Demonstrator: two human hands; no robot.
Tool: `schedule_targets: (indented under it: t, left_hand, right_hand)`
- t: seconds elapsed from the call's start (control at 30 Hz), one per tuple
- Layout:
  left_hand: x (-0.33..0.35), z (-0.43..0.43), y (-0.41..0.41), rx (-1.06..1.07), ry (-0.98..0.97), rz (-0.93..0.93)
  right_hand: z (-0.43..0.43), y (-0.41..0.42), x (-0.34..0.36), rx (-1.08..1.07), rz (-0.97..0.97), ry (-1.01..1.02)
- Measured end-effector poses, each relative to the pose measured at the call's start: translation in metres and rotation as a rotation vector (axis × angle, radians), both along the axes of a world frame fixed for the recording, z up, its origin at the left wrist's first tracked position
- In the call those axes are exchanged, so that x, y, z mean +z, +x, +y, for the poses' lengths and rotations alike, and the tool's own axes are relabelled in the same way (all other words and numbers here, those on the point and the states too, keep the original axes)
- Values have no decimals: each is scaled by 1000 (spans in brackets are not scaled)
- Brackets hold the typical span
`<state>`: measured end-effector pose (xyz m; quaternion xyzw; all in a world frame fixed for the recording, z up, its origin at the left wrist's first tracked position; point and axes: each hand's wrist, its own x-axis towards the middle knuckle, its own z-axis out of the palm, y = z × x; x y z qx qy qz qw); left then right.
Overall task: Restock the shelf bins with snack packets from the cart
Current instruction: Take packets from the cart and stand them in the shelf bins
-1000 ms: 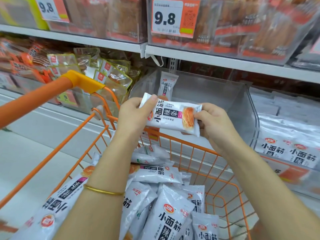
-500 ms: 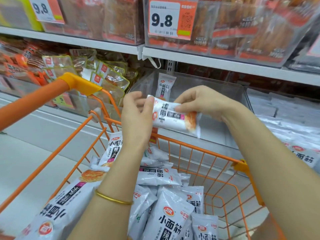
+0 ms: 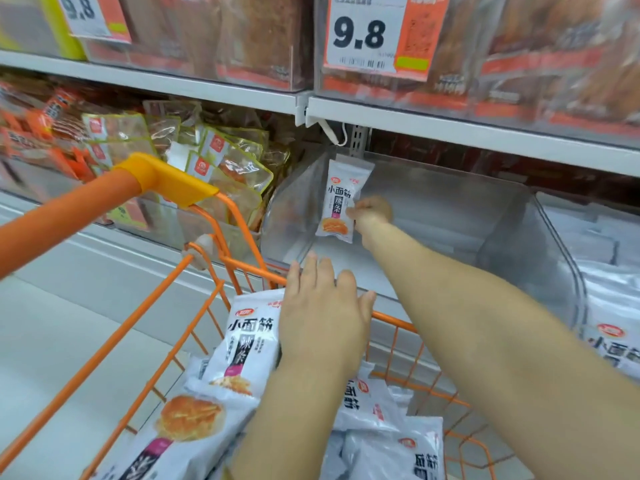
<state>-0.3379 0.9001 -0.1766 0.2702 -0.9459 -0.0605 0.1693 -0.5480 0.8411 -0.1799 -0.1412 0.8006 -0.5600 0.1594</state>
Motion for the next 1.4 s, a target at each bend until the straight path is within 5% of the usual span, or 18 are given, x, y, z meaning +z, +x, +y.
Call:
schedule_targets:
  t: [0.13, 0.4, 0.5, 0.7, 0.9, 1.17, 1.4]
  left_hand:
    - [3, 0, -2, 20, -9, -31]
    - [26, -2, 1, 46, 49, 56]
    - [35, -10, 10, 234, 19, 51]
    - [40, -13, 23, 435, 114, -252]
    - [45, -10, 25, 461, 144, -322]
    - [82, 1, 31, 442, 166, 1]
    - [90, 6, 26, 224, 261, 543]
  right_hand:
    - [-13, -10, -13, -46, 84, 154]
    - [-27, -18, -20, -83, -12, 89]
    - [-14, -6, -6, -52, -92, 81]
    - [19, 18, 17, 73, -113, 35]
    - [72, 69, 33, 230, -44, -70]
    - [104, 88, 40, 247, -4, -111]
    - [113, 122, 57, 464, 5, -245]
